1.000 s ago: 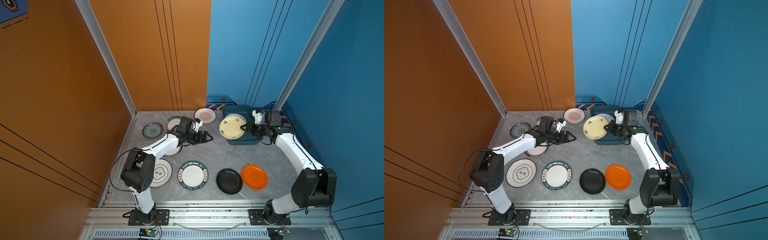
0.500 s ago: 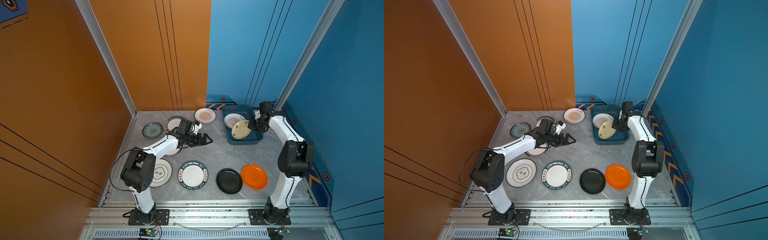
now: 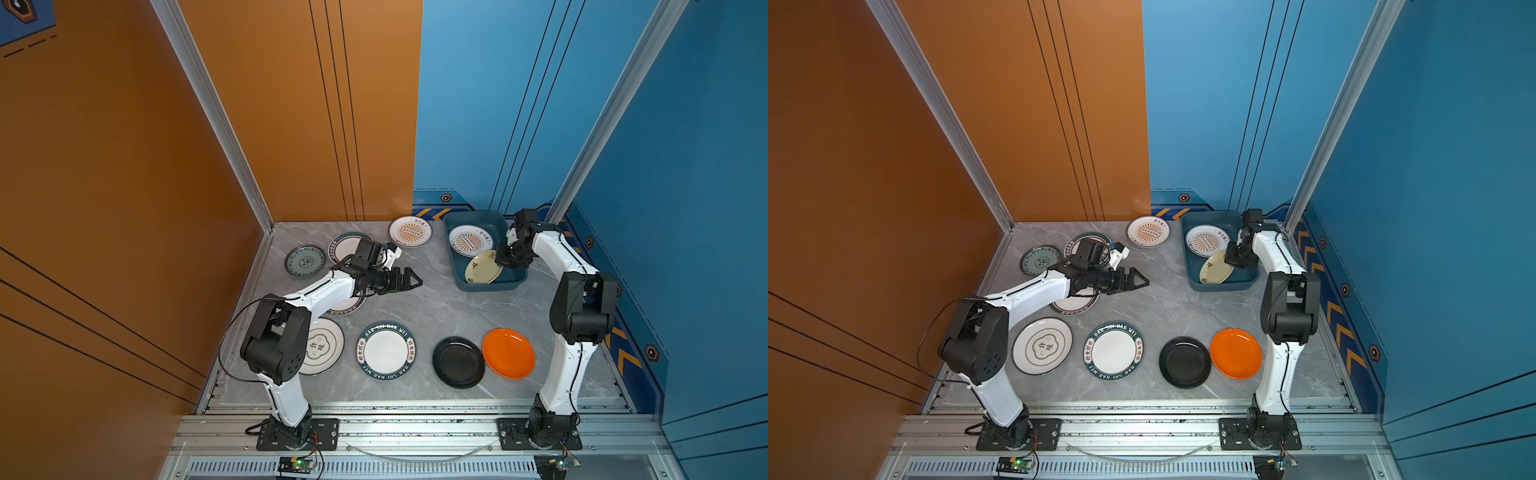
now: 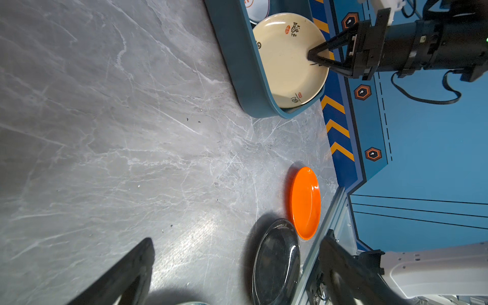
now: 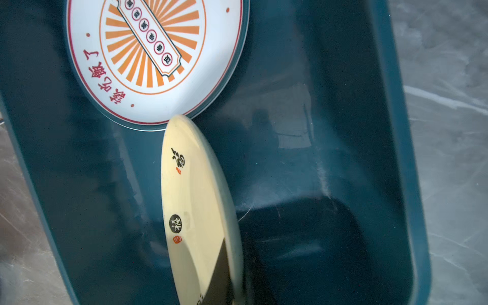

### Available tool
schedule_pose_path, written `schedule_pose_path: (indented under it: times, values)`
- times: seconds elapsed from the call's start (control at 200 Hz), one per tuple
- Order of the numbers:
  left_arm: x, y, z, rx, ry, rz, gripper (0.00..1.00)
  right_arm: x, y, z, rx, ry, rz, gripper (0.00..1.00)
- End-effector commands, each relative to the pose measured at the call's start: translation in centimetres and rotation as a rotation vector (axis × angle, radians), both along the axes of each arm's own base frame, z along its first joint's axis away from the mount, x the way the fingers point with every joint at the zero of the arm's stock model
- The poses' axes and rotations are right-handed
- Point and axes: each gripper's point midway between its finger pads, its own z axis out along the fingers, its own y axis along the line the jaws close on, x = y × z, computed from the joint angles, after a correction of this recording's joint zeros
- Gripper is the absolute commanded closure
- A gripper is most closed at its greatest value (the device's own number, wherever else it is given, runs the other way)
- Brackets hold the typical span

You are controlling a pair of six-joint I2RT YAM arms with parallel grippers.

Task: Place the plates into the plastic bin on the countertop
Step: 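Carry the cream plate with the right gripper into the bin and release it, then grasp the black plate with left gripper while right gripper leaves the bin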

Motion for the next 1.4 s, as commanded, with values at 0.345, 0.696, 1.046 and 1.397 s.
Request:
schedule_pose_path:
  times: [0.345, 0.696, 1.046, 1.397]
  values:
    - [-0.5, 0.7, -0.4, -0.004, -0.002, -0.025, 0.02, -3.1, -5.3, -2.7, -0.303, 0.182, -0.047, 0.68]
    - [-1.4, 0.4, -0.7, 0.022, 0.01, -0.064, 0.02, -2.8, -5.1, 0.3, -0.385, 0.116, -0.043, 0.61]
    - [-10.0, -5.0, -5.0, 0.221, 0.028, -0.406, 0.02, -4.6, 1.4, 10.5, -0.193, -0.153, 0.045, 0.6]
    - [-14.4, -6.6, -9.6, 0.341, 0.103, -0.508, 0.06, -9.8, 3.4, 11.8, -0.139, -0.21, 0.087, 0.6]
